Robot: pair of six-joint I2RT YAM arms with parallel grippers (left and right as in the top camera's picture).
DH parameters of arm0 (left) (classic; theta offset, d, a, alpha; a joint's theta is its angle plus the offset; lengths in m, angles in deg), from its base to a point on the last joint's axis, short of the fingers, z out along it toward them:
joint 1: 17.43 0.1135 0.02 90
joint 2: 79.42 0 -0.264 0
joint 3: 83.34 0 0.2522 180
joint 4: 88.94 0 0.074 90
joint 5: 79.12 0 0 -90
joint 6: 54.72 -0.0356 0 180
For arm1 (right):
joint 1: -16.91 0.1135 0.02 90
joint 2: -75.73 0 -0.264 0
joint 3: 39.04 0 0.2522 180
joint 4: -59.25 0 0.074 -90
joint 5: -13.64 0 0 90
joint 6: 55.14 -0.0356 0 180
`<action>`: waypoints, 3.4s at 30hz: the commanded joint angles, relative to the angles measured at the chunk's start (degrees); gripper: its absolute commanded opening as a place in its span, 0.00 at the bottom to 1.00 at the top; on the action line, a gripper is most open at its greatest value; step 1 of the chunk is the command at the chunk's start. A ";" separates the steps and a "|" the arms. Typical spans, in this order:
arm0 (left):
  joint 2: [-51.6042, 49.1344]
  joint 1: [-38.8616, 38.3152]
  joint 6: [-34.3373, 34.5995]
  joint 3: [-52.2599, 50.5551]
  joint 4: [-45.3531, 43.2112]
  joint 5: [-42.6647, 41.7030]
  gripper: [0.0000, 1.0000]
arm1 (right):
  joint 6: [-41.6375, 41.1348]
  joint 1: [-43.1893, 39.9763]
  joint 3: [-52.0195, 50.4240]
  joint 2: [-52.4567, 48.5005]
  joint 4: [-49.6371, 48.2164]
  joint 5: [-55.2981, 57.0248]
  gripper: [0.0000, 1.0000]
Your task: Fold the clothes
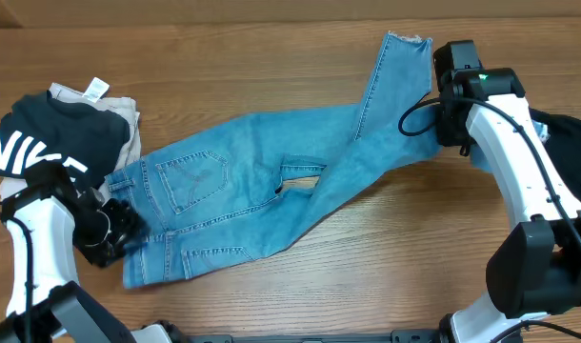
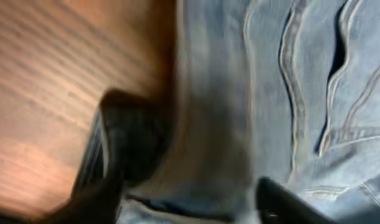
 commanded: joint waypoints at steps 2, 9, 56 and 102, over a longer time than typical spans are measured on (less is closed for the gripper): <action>-0.66 -0.98 -2.10 -0.37 -0.57 0.74 0.60 | -1.46 -2.21 1.44 0.61 -0.15 -3.85 0.04; -0.63 -2.54 -7.41 0.66 -10.36 -17.22 0.04 | -1.46 -8.59 1.44 0.61 1.68 -2.84 0.04; -13.40 -16.96 -4.98 8.61 -4.48 0.72 0.96 | -1.22 -14.25 1.44 0.61 5.73 -0.28 0.12; -22.56 -17.31 -9.60 38.29 12.96 2.95 0.52 | -0.55 -13.00 1.38 5.46 -2.10 -21.03 0.04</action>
